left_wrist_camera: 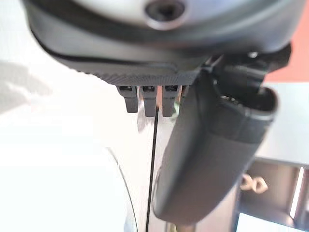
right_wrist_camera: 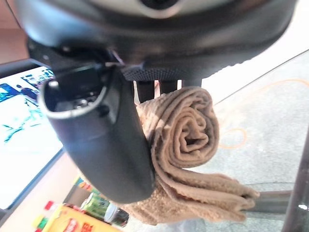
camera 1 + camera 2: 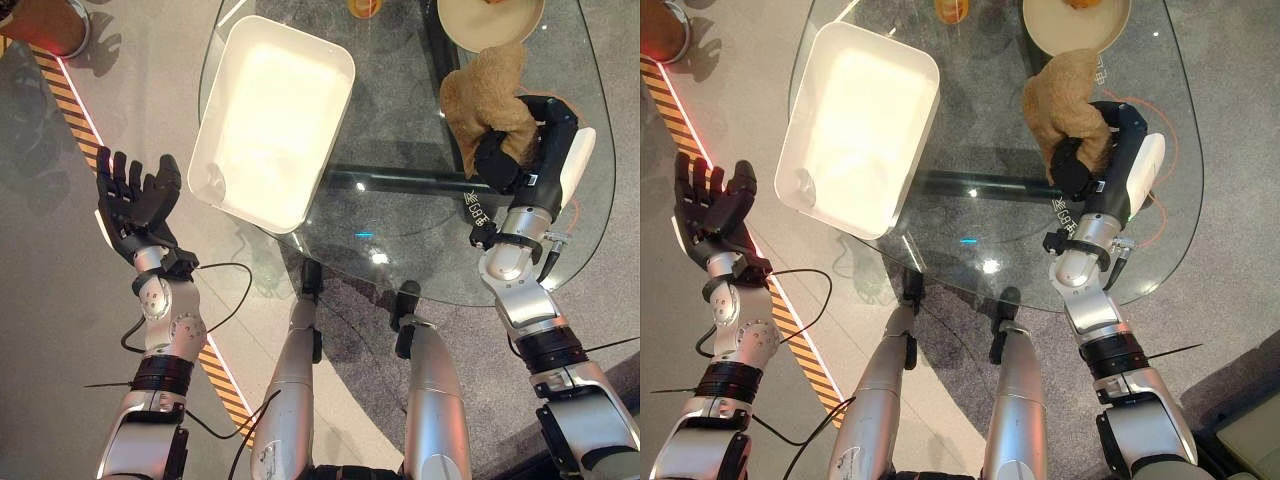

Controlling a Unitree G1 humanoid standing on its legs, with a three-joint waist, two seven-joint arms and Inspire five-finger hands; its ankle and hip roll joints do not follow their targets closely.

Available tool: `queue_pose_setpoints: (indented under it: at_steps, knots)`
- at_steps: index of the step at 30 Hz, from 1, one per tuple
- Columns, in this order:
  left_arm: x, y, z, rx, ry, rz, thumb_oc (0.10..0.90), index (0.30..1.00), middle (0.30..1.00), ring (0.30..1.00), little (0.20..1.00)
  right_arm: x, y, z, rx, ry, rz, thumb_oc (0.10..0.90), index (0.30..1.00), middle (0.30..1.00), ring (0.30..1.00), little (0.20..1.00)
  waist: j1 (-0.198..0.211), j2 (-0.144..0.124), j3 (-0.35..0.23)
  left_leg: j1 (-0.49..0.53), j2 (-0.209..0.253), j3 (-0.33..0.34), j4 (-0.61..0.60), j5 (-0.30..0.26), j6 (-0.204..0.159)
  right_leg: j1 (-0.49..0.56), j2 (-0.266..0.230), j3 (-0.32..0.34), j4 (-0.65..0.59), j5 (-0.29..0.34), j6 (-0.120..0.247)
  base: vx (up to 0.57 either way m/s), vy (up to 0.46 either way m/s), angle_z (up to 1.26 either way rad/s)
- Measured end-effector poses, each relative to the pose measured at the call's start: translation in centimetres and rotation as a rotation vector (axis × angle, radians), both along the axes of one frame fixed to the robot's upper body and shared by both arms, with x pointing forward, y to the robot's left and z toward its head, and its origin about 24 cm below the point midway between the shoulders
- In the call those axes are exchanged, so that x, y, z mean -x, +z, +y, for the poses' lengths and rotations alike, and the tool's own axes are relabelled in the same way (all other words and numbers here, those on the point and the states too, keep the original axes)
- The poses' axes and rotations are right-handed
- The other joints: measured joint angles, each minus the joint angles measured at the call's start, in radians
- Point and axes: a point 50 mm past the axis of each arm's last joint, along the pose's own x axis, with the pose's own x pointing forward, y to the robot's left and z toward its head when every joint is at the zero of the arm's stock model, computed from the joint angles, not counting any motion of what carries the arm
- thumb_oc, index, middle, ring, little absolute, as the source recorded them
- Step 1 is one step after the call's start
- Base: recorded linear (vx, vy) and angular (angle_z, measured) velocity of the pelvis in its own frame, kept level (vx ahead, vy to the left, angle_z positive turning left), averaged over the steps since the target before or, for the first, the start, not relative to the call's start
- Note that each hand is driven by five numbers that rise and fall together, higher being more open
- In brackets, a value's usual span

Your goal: Wipe the table with a cloth and put it in the basket.

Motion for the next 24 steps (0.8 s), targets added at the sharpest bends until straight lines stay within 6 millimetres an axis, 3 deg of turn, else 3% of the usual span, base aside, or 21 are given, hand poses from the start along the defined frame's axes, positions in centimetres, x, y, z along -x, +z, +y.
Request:
queue_pose_setpoints:
  at_steps: [14,24]
  knots:
    - [-0.7,-1.7,-4.7,0.072,-0.486,0.043,0.8,0.9,0.9,0.9,0.9,0.8,1.4,1.9,0.163,0.131,-0.065,0.1,0.3,0.3,0.3,0.2,-0.003,0.0,0.0,0.017,0.001,0.004,-0.006,-0.003,0.004,0.017,0.001,0.002,-0.011,0.001,0.002,0.0,0.0,0.0]
    - [-0.8,-1.4,-6.3,0.127,-0.626,0.059,0.8,0.9,0.9,0.9,0.9,0.8,1.4,2.8,0.213,0.211,-0.029,0.1,0.3,0.3,0.3,0.2,-0.003,0.0,0.0,0.034,0.002,0.007,-0.016,0.0,0.001,0.035,0.002,0.002,-0.024,0.003,0.004,0.0,0.0,0.0]
